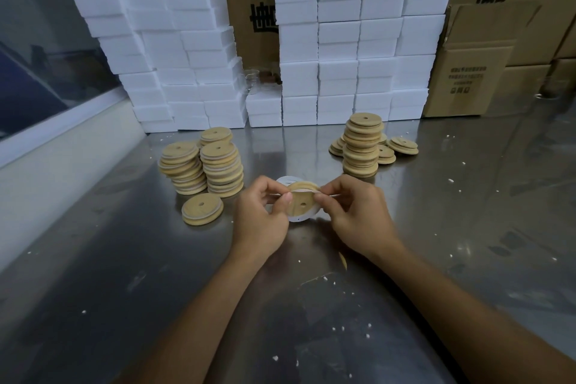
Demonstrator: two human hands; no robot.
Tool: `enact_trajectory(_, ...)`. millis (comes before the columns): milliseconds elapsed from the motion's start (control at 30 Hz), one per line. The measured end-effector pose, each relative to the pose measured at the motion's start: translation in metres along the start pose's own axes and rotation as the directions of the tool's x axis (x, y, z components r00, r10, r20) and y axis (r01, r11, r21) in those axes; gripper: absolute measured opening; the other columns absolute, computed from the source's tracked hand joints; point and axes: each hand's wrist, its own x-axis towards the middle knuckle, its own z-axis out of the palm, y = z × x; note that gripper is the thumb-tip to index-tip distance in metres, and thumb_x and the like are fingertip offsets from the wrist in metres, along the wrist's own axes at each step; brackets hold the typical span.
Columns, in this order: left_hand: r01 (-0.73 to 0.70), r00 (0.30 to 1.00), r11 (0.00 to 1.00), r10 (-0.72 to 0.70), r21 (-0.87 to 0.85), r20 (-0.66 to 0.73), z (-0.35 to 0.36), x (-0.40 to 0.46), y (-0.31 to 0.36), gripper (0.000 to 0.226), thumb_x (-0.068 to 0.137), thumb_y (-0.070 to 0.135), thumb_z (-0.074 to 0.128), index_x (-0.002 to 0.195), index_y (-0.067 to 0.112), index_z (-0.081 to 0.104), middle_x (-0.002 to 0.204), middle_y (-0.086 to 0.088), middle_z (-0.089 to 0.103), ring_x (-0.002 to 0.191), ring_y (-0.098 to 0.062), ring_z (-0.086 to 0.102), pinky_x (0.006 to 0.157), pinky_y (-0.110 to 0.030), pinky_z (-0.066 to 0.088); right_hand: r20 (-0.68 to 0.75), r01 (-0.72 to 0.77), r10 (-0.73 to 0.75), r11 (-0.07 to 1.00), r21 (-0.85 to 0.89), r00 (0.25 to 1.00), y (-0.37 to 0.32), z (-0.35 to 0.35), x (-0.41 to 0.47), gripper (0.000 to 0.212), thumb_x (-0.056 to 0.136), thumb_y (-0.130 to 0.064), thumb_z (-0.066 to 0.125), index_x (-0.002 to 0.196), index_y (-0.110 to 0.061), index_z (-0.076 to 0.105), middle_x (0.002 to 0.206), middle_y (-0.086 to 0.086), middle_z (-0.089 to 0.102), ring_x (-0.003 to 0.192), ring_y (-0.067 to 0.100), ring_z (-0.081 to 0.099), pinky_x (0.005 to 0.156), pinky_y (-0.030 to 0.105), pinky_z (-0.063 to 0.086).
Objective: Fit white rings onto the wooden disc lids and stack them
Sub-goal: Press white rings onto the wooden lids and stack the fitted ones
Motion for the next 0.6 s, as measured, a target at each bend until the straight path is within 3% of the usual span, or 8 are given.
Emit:
enact_trajectory(133,0.011,1.0,1.0,-0.011,0.001,0.012,-0.0007,0.0012,0.0002,0.032,0.083,-0.003,0.067,0.071,0.025,0.06,0.075,0.006,0.069,0.076,-0.005,0.068,0.072,-0.037,0.06,0.06,-0.152,0.144,0.975,0.16,0.988,-0.0006,-0.0025,0.0027,0.007,0.088,-0.009,0.073,0.082,-0.011,0.07,0.074,0.006,0.074,0.069,0.02,0.072,0.068,0.033,0.062)
enact_trajectory(233,0.027,1.0,0.999,-0.027,-0.019,0.014,-0.0006,0.0026,-0.0008,0.03,0.082,-0.005,0.067,0.072,0.023,0.06,0.075,0.005,0.069,0.074,-0.005,0.068,0.07,-0.022,0.054,0.142,-0.233,0.198,0.925,0.3,0.97,-0.0033,-0.0035,0.0031,0.006,0.089,-0.002,0.07,0.083,-0.003,0.069,0.075,0.015,0.073,0.063,0.015,0.072,0.061,0.024,0.06)
enact_trajectory(333,0.094,0.995,0.992,-0.093,-0.081,0.019,-0.0006,0.0032,-0.0041,0.029,0.083,-0.006,0.066,0.072,0.02,0.061,0.076,0.001,0.071,0.073,-0.009,0.069,0.069,-0.027,0.055,0.169,-0.222,0.18,0.932,0.285,0.969,-0.0049,-0.0024,0.0022,0.005,0.09,-0.002,0.068,0.089,0.002,0.07,0.079,0.018,0.074,0.063,0.012,0.072,0.059,0.02,0.057)
enact_trajectory(400,0.115,0.993,0.988,-0.114,-0.104,0.016,-0.0014,0.004,-0.0059,0.028,0.084,-0.006,0.066,0.072,0.019,0.062,0.075,0.0,0.072,0.073,-0.013,0.07,0.07,-0.03,0.056,0.159,-0.205,0.169,0.947,0.246,0.973,-0.004,-0.0022,0.0027,0.005,0.091,-0.007,0.069,0.091,-0.002,0.071,0.081,0.015,0.074,0.069,0.019,0.073,0.064,0.026,0.06)
enact_trajectory(500,0.131,0.991,0.98,-0.131,-0.147,0.011,-0.002,0.0045,-0.0059,0.028,0.083,-0.007,0.066,0.073,0.019,0.064,0.071,0.006,0.073,0.073,-0.009,0.071,0.066,-0.021,0.055,0.165,-0.211,0.176,0.951,0.226,0.97,-0.0037,-0.0025,0.003,0.005,0.092,-0.011,0.069,0.091,-0.006,0.07,0.083,0.012,0.074,0.075,0.027,0.073,0.07,0.035,0.062)
enact_trajectory(600,0.127,0.992,0.974,-0.126,-0.187,0.02,-0.0013,0.0038,-0.0035,0.03,0.082,-0.011,0.066,0.073,0.018,0.065,0.072,0.011,0.073,0.073,-0.005,0.07,0.067,-0.015,0.052,0.131,-0.174,0.148,0.96,0.219,0.98,-0.003,-0.002,0.0022,0.004,0.092,-0.011,0.069,0.088,-0.008,0.069,0.082,0.01,0.074,0.077,0.025,0.073,0.067,0.036,0.063)
